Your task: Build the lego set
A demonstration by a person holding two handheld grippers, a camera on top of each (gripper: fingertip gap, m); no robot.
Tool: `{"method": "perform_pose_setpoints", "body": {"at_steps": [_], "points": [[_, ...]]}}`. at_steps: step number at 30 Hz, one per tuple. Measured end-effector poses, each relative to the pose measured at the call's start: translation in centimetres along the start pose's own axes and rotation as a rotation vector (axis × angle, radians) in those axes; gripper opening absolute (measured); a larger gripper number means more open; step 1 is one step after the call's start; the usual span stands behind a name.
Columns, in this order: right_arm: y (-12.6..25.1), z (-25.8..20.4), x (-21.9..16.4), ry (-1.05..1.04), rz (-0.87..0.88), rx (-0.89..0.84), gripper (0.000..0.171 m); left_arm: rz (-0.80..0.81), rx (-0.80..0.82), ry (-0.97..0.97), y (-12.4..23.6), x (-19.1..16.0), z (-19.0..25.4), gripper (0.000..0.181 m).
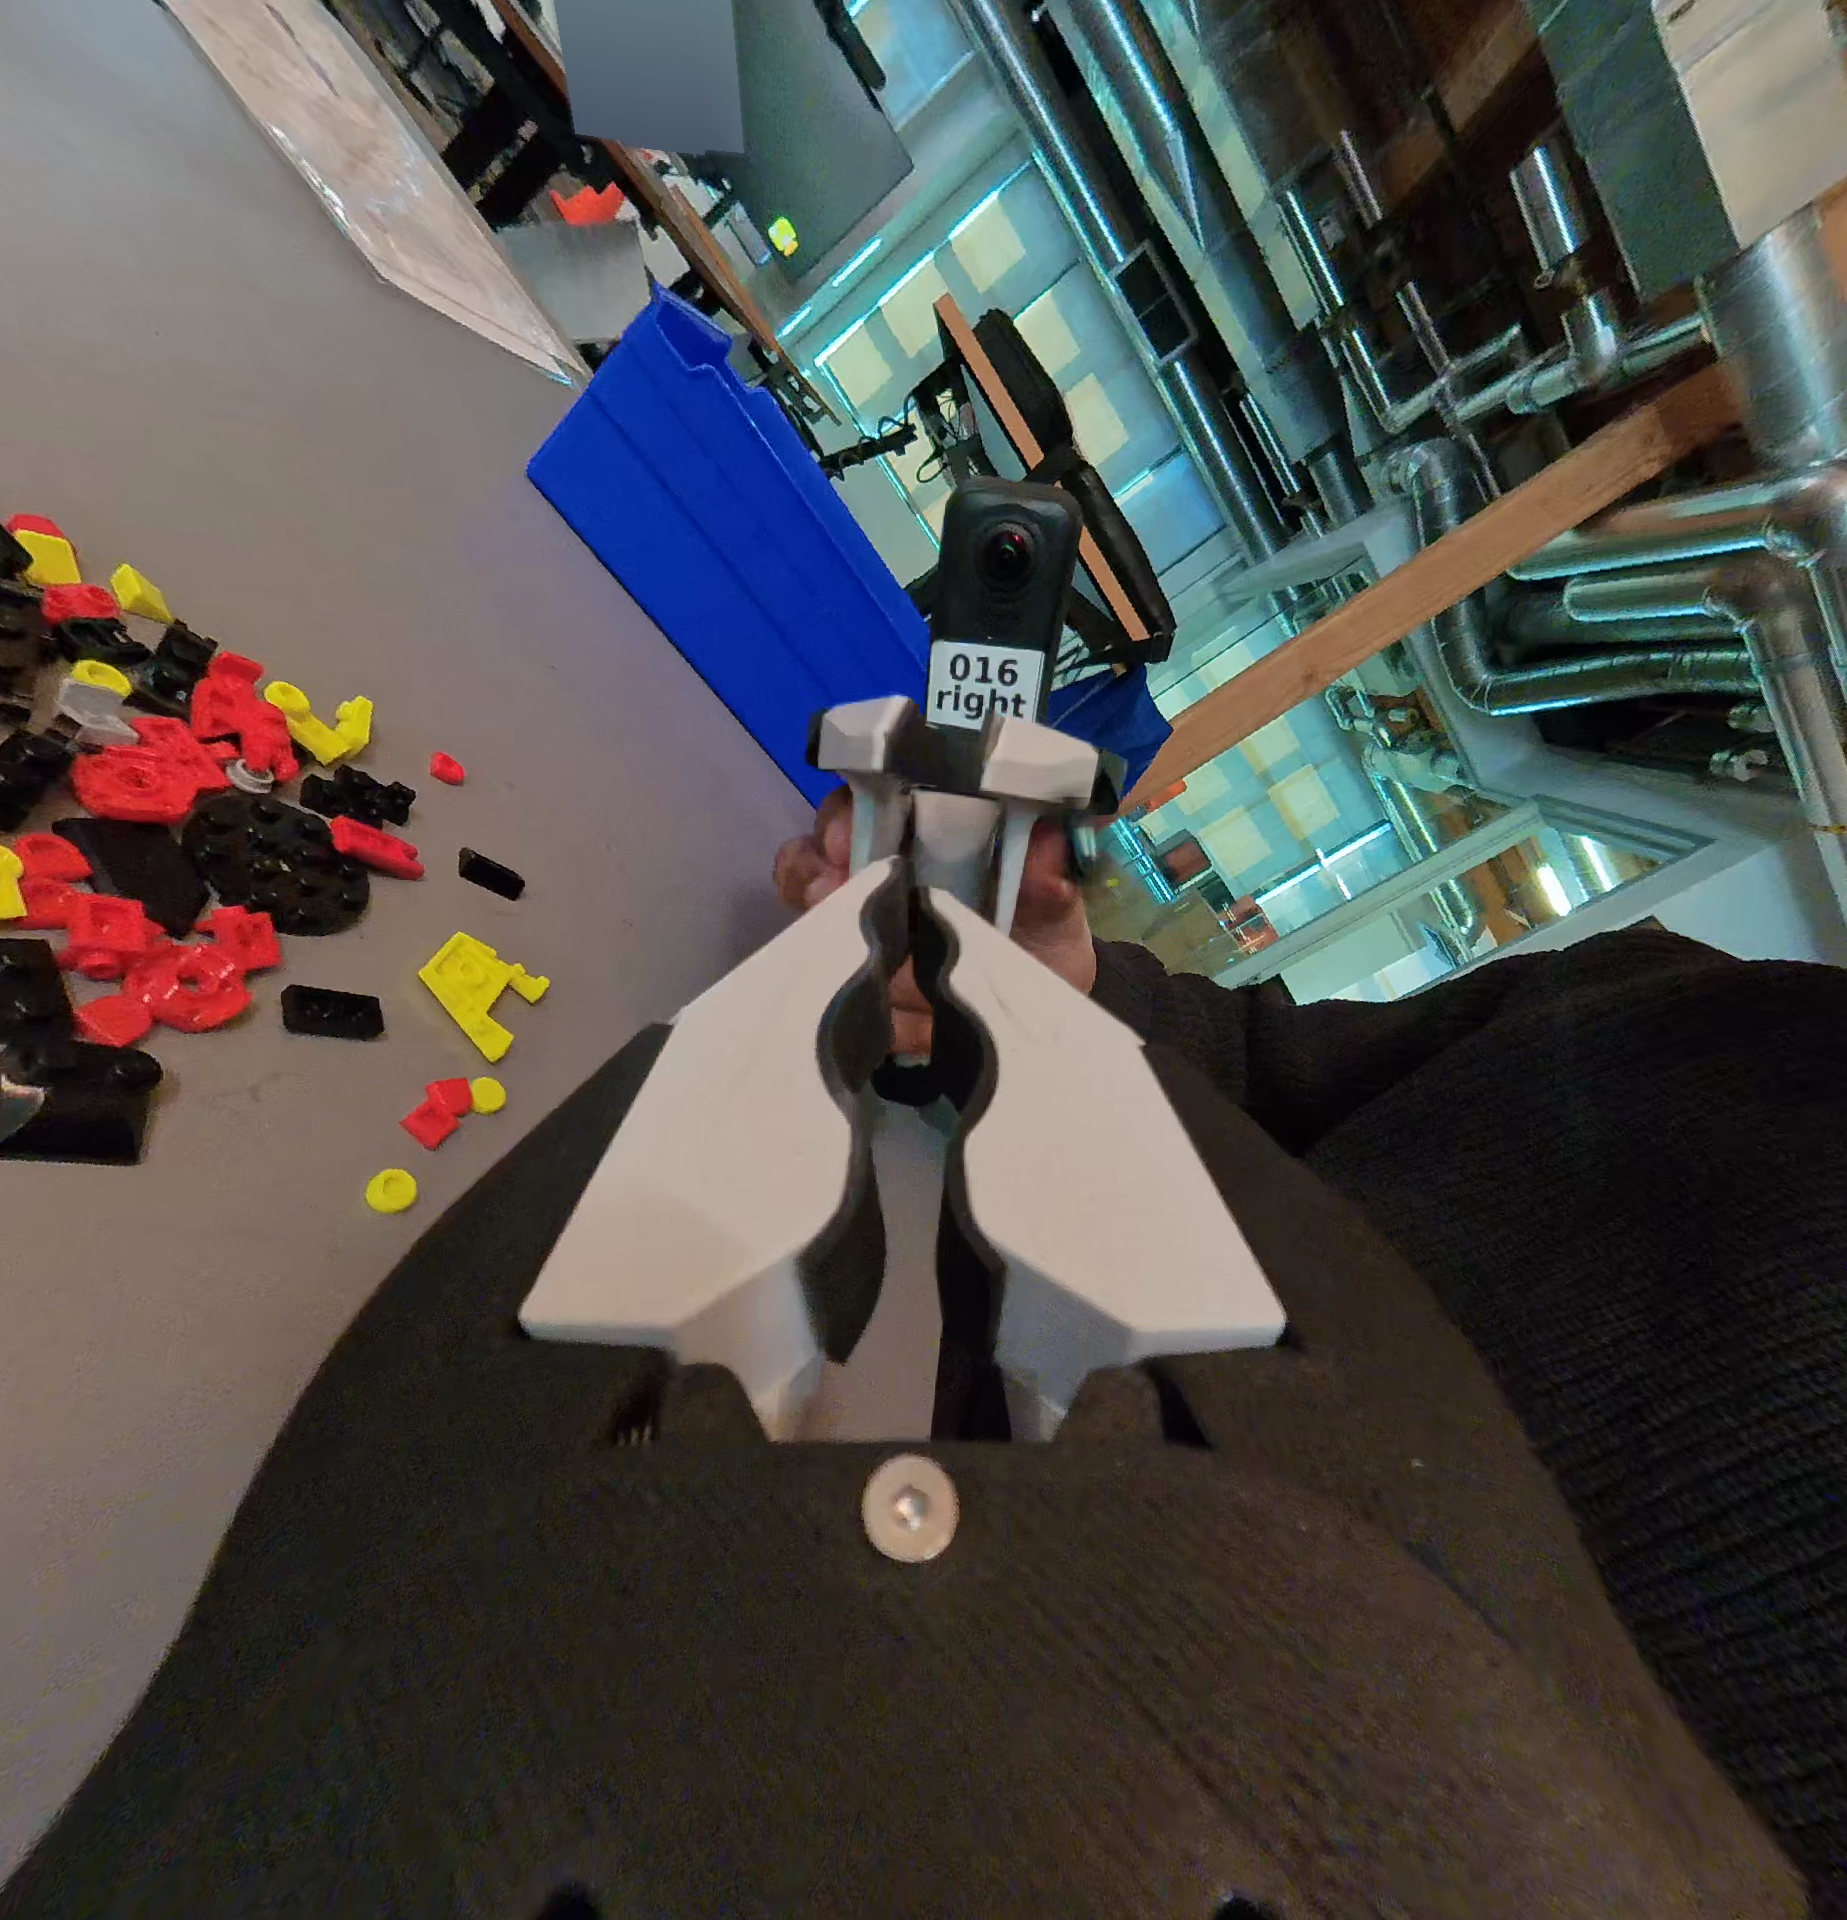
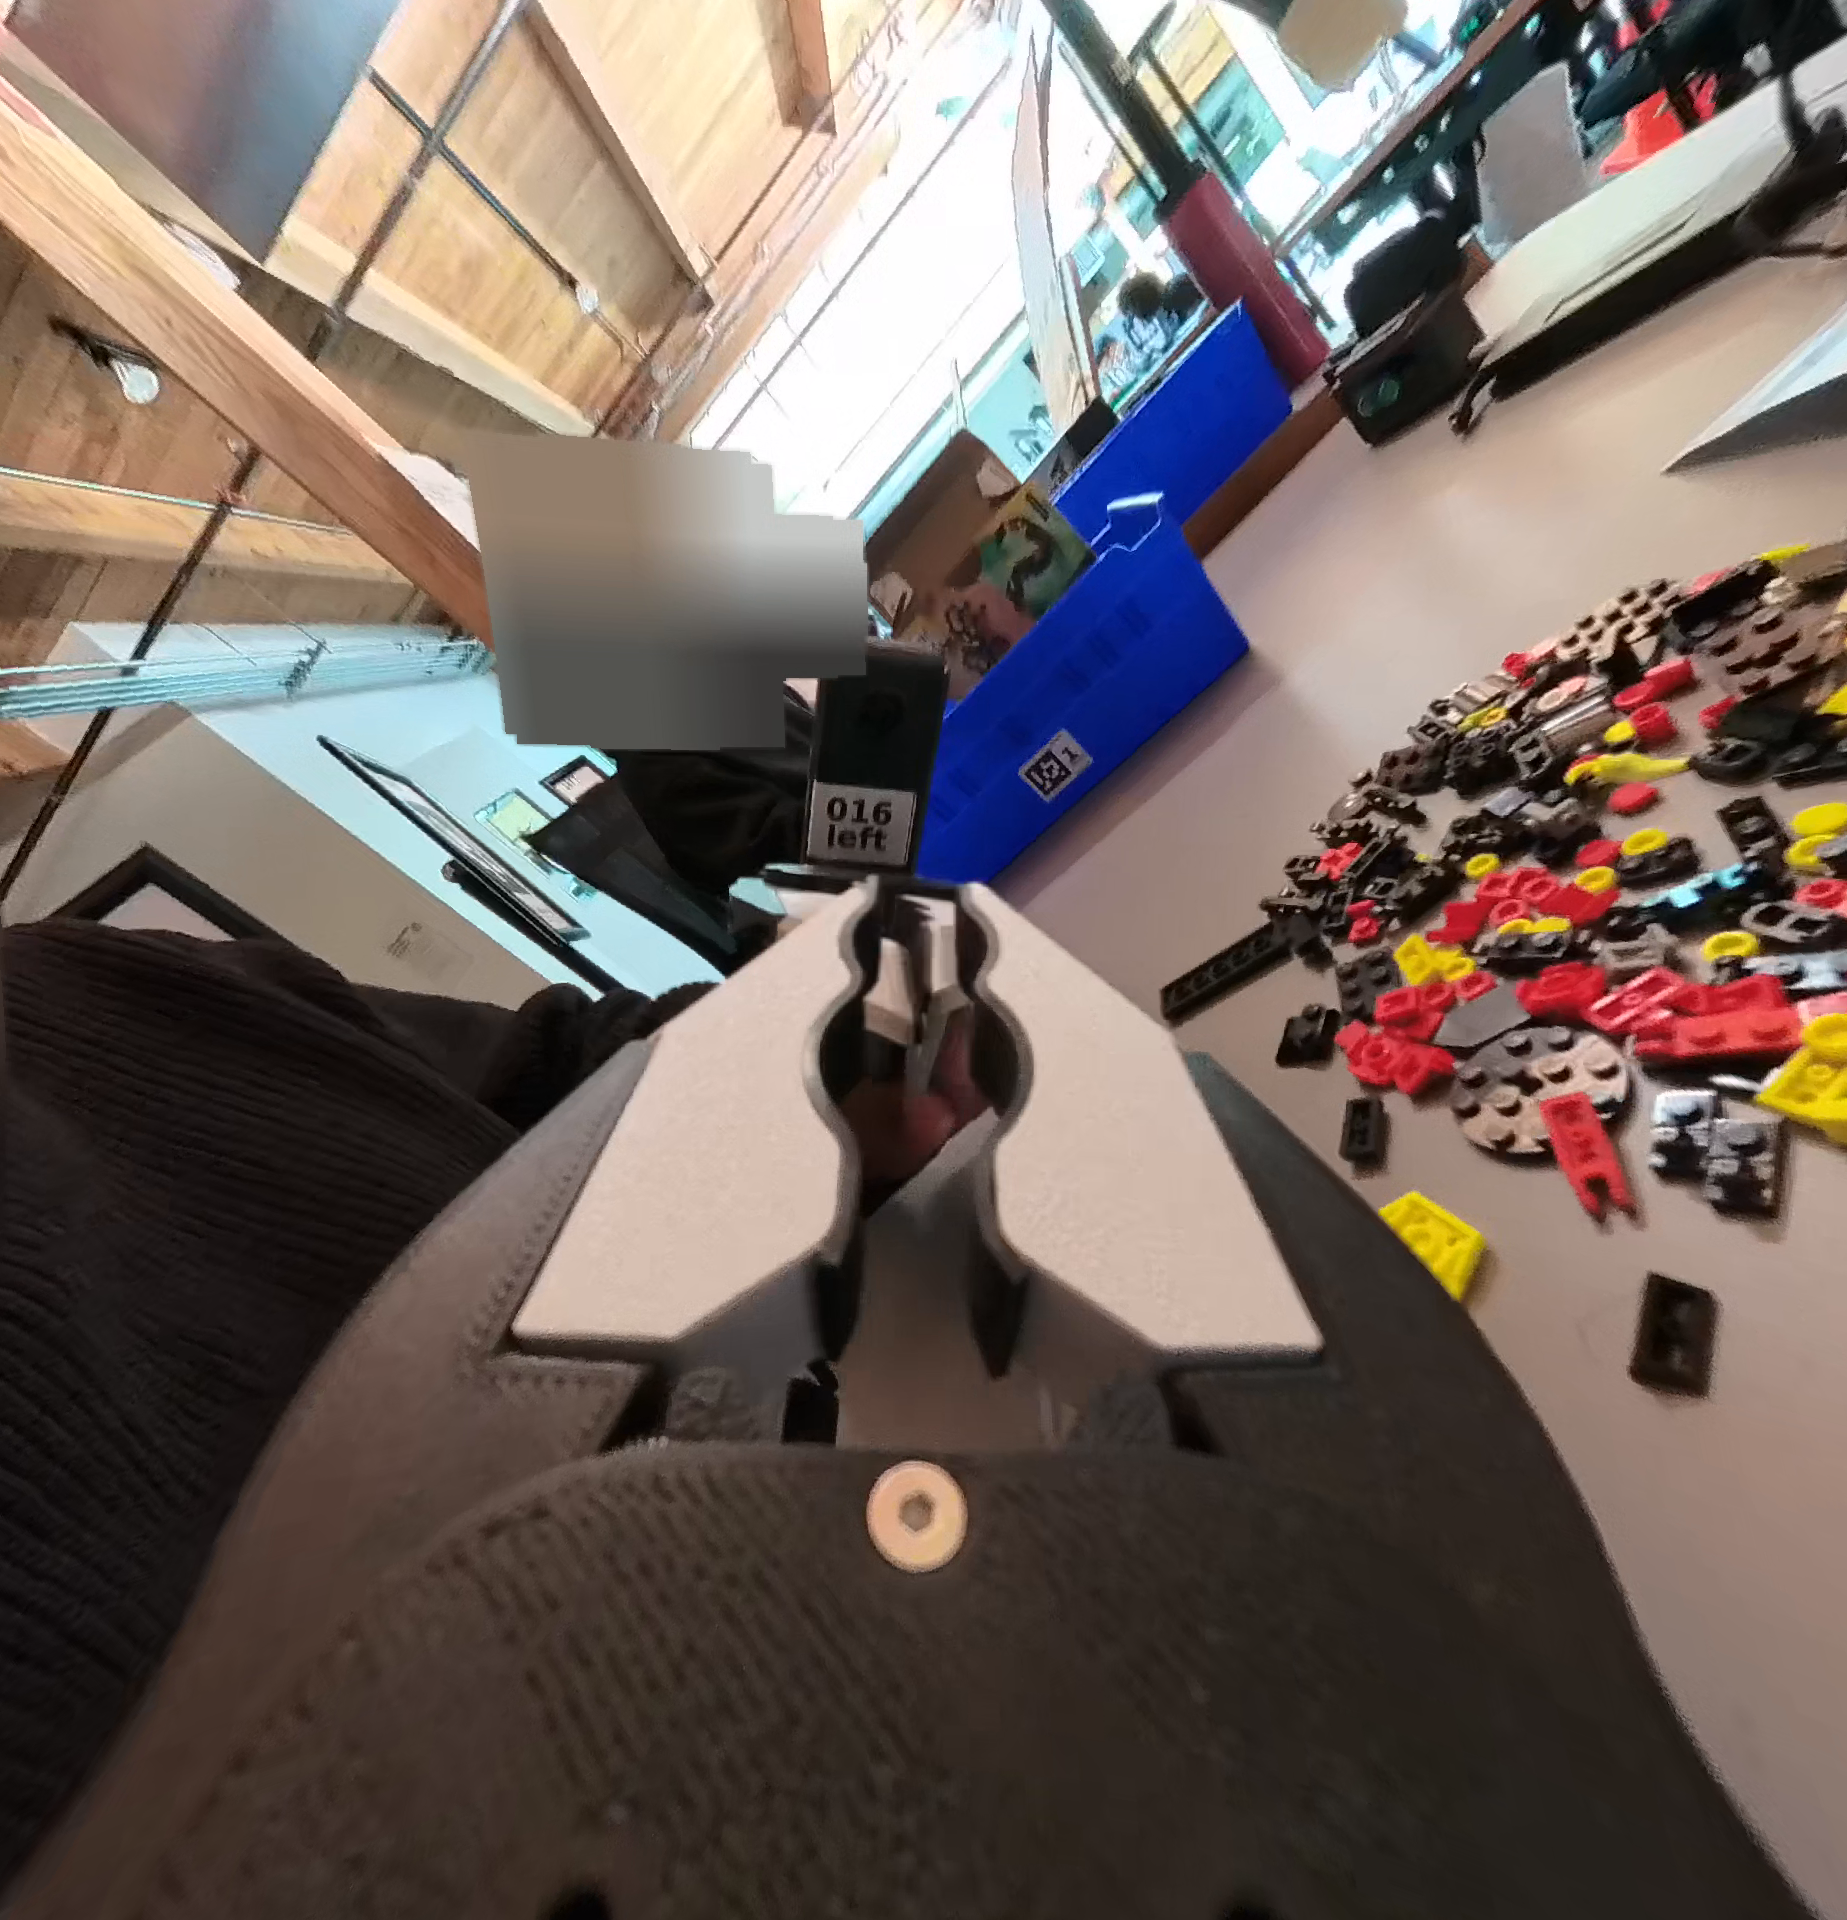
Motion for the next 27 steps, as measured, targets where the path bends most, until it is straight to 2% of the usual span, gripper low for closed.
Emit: {"method": "perform_pose_setpoints", "body": {"at_steps": [5, 8, 15, 21, 24, 27], "points": [[-0.1, -0.1, -0.1, 0.007, -0.019, 0.021, 0.013, 0.012, -0.024, 0.011, 0.0, 0.0, 0.3, 0.000], [-0.3, 0.1, -0.4, 0.023, -0.037, -0.022, 0.011, -0.004, 0.020, 0.027, -0.2, -0.3, -0.2, 0.000], [1.5, 0.6, 1.7, 0.072, 0.016, -0.079, 0.011, 0.027, 0.055, 0.036, 0.5, 0.2, -1.0, 0.000], [4.1, -1.2, 3.6, 0.291, -0.006, -0.188, 0.012, 0.011, 0.018, 0.075, 0.1, -0.2, -1.0, 0.000], [5.2, -2.0, 2.7, 0.410, -0.069, -0.264, 0.012, -0.013, 0.025, 0.048, -0.1, -0.4, -0.9, 0.000], [6.8, -3.0, 0.8, 0.427, -0.150, -0.315, 0.013, -0.044, 0.044, 0.005, -0.4, -0.7, -0.6, 0.000]]}}
Point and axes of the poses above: each gripper's, where its closed fingertips meet, y back along the fingers, x out of its top, z = x × y across the jaws, the point moved 9 cm from there along y, back along the fingers, and after that the axes turned 5 degrees about -x, right-handed, at the moved point
